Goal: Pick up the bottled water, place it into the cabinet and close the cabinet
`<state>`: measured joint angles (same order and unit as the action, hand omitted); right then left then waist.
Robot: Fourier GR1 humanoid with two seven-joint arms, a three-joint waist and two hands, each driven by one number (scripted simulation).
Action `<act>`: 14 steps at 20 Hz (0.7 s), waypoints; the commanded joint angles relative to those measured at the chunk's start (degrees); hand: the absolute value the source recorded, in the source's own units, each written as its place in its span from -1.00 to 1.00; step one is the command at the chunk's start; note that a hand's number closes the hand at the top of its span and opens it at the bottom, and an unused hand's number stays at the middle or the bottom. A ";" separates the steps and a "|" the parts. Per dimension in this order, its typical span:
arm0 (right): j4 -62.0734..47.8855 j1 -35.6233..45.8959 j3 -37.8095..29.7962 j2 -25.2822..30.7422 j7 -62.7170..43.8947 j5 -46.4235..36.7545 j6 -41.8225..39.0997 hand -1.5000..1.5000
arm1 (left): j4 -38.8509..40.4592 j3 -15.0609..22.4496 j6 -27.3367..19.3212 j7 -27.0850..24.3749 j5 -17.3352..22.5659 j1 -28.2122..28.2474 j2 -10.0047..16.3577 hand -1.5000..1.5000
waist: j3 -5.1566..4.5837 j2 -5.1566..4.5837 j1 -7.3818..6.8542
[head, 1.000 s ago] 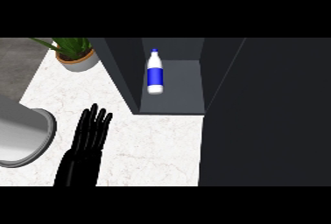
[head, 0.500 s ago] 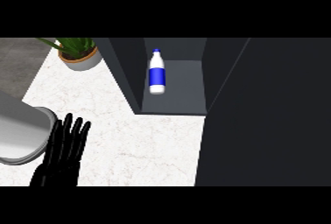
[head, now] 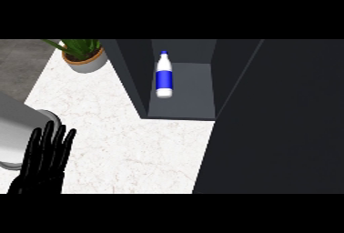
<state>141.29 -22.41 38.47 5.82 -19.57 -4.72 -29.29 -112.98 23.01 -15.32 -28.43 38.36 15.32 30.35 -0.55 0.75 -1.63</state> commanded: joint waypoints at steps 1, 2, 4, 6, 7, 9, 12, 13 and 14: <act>-0.83 7.16 11.34 -5.53 -3.79 -9.03 7.70 1.00 | 0.75 -1.63 2.19 -1.14 1.21 2.13 0.96 -1.00 | -0.07 -0.04 0.06; -0.14 8.06 11.49 -5.53 -5.50 -8.95 7.98 1.00 | 0.59 -2.00 3.28 -1.12 2.06 2.71 1.41 -1.00 | -0.16 0.07 0.02; -2.12 11.63 11.13 -5.51 -6.72 -8.36 9.54 1.00 | -1.25 -2.38 2.19 0.11 1.62 2.27 2.22 -1.00 | -0.08 -0.13 -0.35; -2.76 14.29 10.14 -5.48 -7.10 -8.21 10.15 1.00 | 0.11 -3.95 4.65 -0.23 3.14 1.97 3.12 -1.00 | -0.22 -0.27 -0.21; -3.35 15.03 10.44 -5.46 -7.23 -8.10 10.64 1.00 | 0.20 -4.05 5.12 -0.78 3.54 3.16 2.99 -1.00 | -0.21 -0.15 -0.57; -4.34 16.80 10.45 -5.41 -7.24 -8.25 10.85 1.00 | 0.02 -3.86 4.97 -0.36 3.62 2.65 2.76 -1.00 | -0.16 -0.21 -0.19; -5.91 18.79 9.44 -5.36 -7.74 -5.91 11.21 1.00 | -1.70 -4.87 6.31 -0.65 4.09 3.12 3.90 -1.00 | -0.12 -0.51 -1.57; -5.56 19.15 9.69 -5.34 -9.33 -6.55 10.33 1.00 | 0.21 -4.60 6.58 -1.26 3.64 3.52 3.56 -1.00 | -0.28 -0.48 -1.21; -6.28 20.00 7.97 -5.33 -8.20 -5.99 10.54 1.00 | -1.00 -4.06 7.49 -1.68 3.67 4.71 3.83 -1.00 | -0.25 -0.52 -2.44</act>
<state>140.14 -8.22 42.70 10.00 -25.21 -6.23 -27.55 -113.66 19.15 -9.46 -29.35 41.78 18.70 33.58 -0.75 0.36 -2.92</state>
